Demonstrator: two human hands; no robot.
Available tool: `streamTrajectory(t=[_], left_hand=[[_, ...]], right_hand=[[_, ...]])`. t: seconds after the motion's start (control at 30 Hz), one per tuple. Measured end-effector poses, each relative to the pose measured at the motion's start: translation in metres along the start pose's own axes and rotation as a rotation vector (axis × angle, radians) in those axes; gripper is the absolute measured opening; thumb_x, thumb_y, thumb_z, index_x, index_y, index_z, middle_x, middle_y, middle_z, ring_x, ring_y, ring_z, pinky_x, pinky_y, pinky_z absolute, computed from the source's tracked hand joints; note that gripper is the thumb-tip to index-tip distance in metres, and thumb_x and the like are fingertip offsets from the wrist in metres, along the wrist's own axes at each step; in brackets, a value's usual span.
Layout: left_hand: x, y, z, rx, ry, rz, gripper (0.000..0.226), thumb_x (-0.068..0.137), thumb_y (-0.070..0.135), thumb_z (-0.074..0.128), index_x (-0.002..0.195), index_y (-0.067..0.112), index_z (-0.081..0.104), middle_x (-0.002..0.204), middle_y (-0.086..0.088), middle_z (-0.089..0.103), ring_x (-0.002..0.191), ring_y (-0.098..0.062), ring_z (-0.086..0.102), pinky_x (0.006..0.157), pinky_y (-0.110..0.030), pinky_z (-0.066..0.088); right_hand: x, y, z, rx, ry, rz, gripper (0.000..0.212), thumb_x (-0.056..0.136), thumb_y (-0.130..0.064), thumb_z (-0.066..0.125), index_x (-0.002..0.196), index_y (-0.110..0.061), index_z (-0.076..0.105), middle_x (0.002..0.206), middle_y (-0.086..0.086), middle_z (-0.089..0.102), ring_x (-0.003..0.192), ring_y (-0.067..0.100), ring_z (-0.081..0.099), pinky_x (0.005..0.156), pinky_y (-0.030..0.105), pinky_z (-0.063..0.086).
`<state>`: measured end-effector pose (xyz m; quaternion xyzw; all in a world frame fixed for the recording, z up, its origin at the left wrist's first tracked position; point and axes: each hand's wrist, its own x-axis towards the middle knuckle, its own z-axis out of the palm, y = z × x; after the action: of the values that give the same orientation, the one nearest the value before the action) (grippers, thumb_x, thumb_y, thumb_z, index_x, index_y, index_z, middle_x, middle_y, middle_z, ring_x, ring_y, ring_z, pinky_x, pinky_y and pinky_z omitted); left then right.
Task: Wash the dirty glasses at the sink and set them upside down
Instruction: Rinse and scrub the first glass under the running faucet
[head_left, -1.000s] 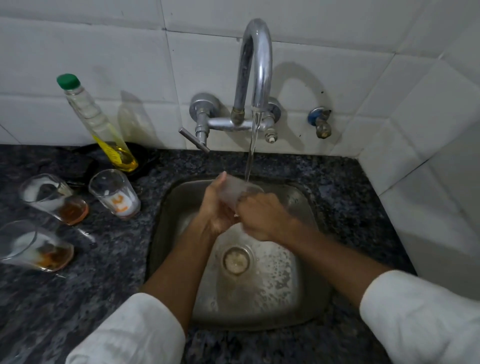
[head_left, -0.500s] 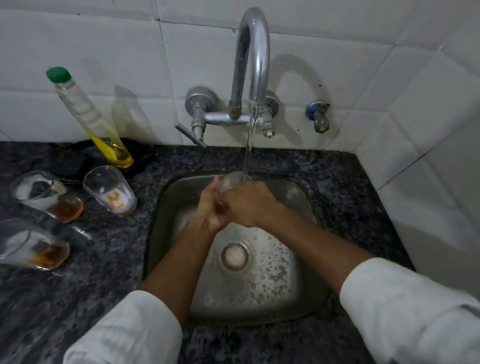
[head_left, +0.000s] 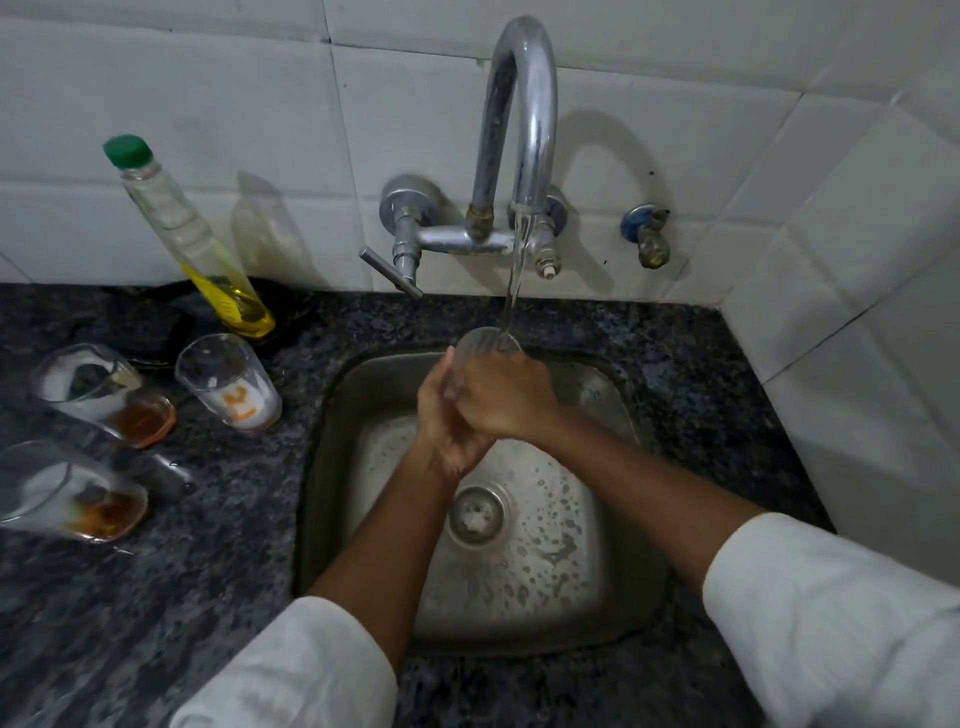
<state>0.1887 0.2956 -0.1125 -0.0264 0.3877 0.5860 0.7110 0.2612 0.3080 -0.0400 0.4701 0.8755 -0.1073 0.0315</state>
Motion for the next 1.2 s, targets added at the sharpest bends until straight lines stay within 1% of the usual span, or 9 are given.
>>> streamTrajectory(t=[0.13, 0.23, 0.37, 0.5, 0.63, 0.77, 0.9, 1.03, 1.2], left_hand=[[0.002, 0.005, -0.01, 0.075, -0.086, -0.086, 0.051, 0.085, 0.04, 0.064, 0.118, 0.0, 0.067, 0.106, -0.016, 0.07, 0.098, -0.026, 0.066, 0.1, -0.039, 0.049], [0.007, 0.009, -0.012, 0.235, -0.029, -0.146, 0.059, 0.081, 0.048, 0.07, 0.12, 0.003, 0.069, 0.118, -0.018, 0.068, 0.108, -0.027, 0.065, 0.104, -0.04, 0.049], [0.005, 0.009, -0.014, -0.01, -0.018, 0.042, 0.052, 0.088, 0.042, 0.064, 0.114, -0.002, 0.065, 0.108, -0.022, 0.067, 0.093, -0.03, 0.067, 0.092, -0.041, 0.053], [-0.004, 0.014, 0.001, 0.159, 0.091, 0.363, 0.048, 0.074, 0.016, 0.082, 0.118, 0.006, 0.063, 0.1, -0.008, 0.067, 0.076, -0.017, 0.066, 0.07, -0.031, 0.055], [-0.018, 0.0, 0.014, 0.991, 0.188, 0.894, 0.055, 0.058, 0.024, 0.093, 0.107, 0.023, 0.068, 0.098, 0.01, 0.07, 0.086, 0.0, 0.066, 0.077, -0.007, 0.05], [-0.029, -0.003, 0.013, 1.195, -0.016, 1.078, 0.063, 0.053, 0.032, 0.096, 0.108, 0.016, 0.068, 0.103, 0.006, 0.071, 0.093, -0.007, 0.068, 0.086, -0.016, 0.053], [-0.038, 0.024, -0.004, 0.912, -0.183, 0.677, 0.056, 0.065, 0.028, 0.087, 0.113, 0.018, 0.061, 0.11, 0.002, 0.071, 0.1, -0.012, 0.069, 0.088, -0.03, 0.056], [-0.03, 0.048, -0.018, 0.953, -0.365, 0.004, 0.058, 0.064, 0.032, 0.079, 0.12, 0.02, 0.064, 0.114, -0.005, 0.072, 0.105, -0.024, 0.068, 0.091, -0.048, 0.055], [-0.025, 0.025, 0.0, 0.971, -0.203, 0.248, 0.046, 0.063, 0.005, 0.077, 0.107, 0.013, 0.067, 0.101, -0.004, 0.071, 0.096, -0.02, 0.067, 0.085, -0.036, 0.056]], right_hand=[[-0.008, 0.013, 0.005, -0.254, -0.278, -0.139, 0.026, 0.096, -0.029, 0.048, 0.118, -0.022, 0.059, 0.12, 0.004, 0.06, 0.114, 0.028, 0.056, 0.087, 0.039, 0.041], [-0.011, 0.016, 0.009, -0.298, -0.193, -0.064, 0.027, 0.093, -0.029, 0.051, 0.114, -0.019, 0.064, 0.12, 0.006, 0.063, 0.112, 0.026, 0.057, 0.081, 0.037, 0.04], [-0.003, 0.026, 0.012, 1.12, -0.089, 0.358, 0.02, 0.086, -0.018, 0.06, 0.1, -0.014, 0.074, 0.1, 0.005, 0.073, 0.096, 0.024, 0.067, 0.07, 0.029, 0.049], [-0.018, 0.03, 0.049, 1.979, 0.08, 0.579, 0.034, 0.078, -0.014, 0.055, 0.109, -0.009, 0.067, 0.087, 0.005, 0.069, 0.071, 0.015, 0.061, 0.056, 0.024, 0.04], [-0.006, 0.016, 0.075, 2.319, 0.242, 0.956, 0.035, 0.09, -0.043, 0.054, 0.09, -0.012, 0.069, 0.066, 0.001, 0.065, 0.062, 0.014, 0.06, 0.056, 0.024, 0.047], [0.008, 0.013, 0.072, 2.396, 0.192, 0.879, 0.043, 0.098, -0.041, 0.04, 0.1, -0.007, 0.065, 0.087, 0.014, 0.072, 0.088, 0.027, 0.066, 0.069, 0.034, 0.054], [0.012, 0.037, 0.052, 1.926, 0.389, 0.766, 0.023, 0.1, -0.028, 0.046, 0.091, -0.013, 0.061, 0.072, 0.005, 0.063, 0.063, 0.017, 0.058, 0.054, 0.028, 0.042], [0.004, 0.043, 0.023, 1.27, 0.398, 0.147, 0.021, 0.091, -0.019, 0.052, 0.073, -0.011, 0.05, 0.068, 0.0, 0.048, 0.064, 0.009, 0.045, 0.06, 0.026, 0.037], [-0.014, 0.042, -0.017, 0.005, 0.383, -0.121, 0.022, 0.095, -0.04, 0.048, 0.085, -0.028, 0.063, 0.079, -0.015, 0.05, 0.086, 0.012, 0.035, 0.075, 0.033, 0.022]])
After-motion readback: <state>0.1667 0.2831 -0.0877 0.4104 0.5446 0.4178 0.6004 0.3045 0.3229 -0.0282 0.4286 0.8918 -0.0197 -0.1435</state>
